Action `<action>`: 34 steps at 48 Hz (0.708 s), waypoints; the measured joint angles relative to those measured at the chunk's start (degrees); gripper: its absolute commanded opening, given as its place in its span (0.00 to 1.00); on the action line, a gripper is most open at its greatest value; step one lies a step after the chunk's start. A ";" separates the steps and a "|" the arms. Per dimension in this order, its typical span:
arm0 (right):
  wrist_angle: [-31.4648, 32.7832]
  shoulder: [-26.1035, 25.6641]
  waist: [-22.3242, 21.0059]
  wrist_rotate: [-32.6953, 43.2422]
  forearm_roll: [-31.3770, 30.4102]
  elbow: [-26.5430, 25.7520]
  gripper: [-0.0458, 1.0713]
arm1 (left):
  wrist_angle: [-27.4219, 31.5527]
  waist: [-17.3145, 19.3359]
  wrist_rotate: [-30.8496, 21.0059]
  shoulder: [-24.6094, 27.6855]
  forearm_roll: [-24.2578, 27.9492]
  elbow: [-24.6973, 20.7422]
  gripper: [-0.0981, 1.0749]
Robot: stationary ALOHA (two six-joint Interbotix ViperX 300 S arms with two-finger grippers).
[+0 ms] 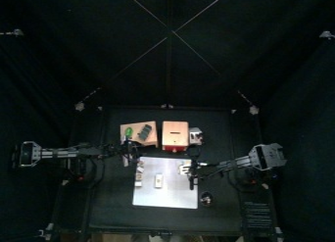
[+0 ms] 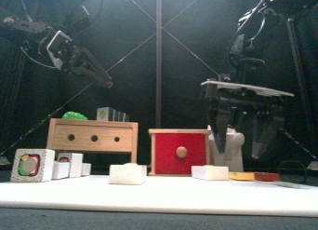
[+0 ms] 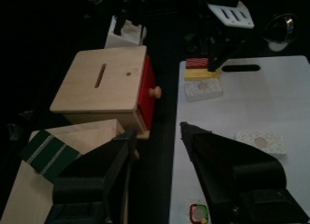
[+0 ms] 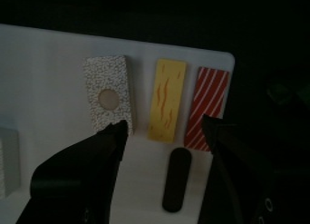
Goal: Grab egg part of sushi
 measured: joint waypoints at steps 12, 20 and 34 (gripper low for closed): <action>-0.97 1.14 -1.67 0.00 -0.18 0.35 0.87 | -0.09 0.09 0.00 0.09 -0.09 0.62 0.79; -0.97 1.14 -1.76 0.00 -0.26 0.35 0.78 | -0.09 0.09 0.00 0.09 -0.09 0.62 0.79; -0.97 1.14 -1.85 0.26 -0.26 0.35 0.73 | -0.09 0.00 0.00 0.00 -0.09 0.62 0.79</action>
